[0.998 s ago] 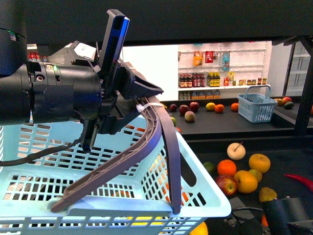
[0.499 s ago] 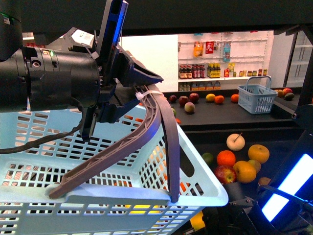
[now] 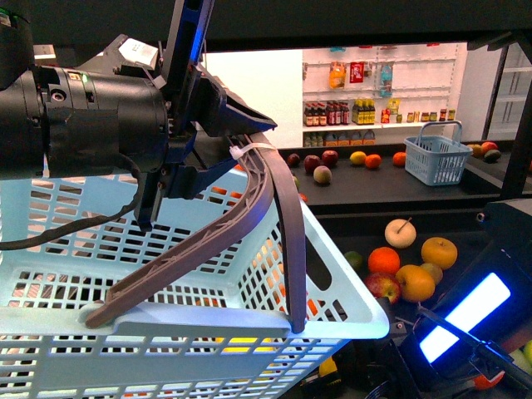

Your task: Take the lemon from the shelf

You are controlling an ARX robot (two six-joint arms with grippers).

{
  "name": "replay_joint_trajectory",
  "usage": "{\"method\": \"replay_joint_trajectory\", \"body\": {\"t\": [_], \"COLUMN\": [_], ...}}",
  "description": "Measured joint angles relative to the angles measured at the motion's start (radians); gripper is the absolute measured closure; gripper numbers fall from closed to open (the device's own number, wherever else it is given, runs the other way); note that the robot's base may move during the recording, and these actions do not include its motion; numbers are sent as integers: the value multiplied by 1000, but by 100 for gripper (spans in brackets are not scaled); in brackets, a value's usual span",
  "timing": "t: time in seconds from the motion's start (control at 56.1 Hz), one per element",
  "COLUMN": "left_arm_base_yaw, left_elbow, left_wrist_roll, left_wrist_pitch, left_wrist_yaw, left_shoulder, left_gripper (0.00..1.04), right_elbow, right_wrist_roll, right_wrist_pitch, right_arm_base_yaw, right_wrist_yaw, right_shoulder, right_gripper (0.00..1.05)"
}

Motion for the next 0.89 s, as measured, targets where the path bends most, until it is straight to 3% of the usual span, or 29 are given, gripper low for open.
{"method": "replay_joint_trajectory", "body": {"t": [0.178, 0.303, 0.606, 0.891], "left_arm_base_yaw": [0, 0, 0, 0], "left_elbow": [0, 0, 0, 0], "left_wrist_roll": [0, 0, 0, 0], "left_wrist_pitch": [0, 0, 0, 0], "left_wrist_yaw": [0, 0, 0, 0], "left_shoulder": [0, 0, 0, 0], "left_gripper": [93, 93, 93, 93], "right_elbow": [11, 10, -178, -504], "right_wrist_roll": [-2, -6, -8, -3], "right_wrist_pitch": [-14, -12, 102, 299], "right_arm_base_yaw": [3, 0, -75, -237], "right_wrist_yaw": [5, 5, -18, -117], "right_shoulder": [9, 9, -135, -487], "right_gripper": [36, 46, 50, 50]}}
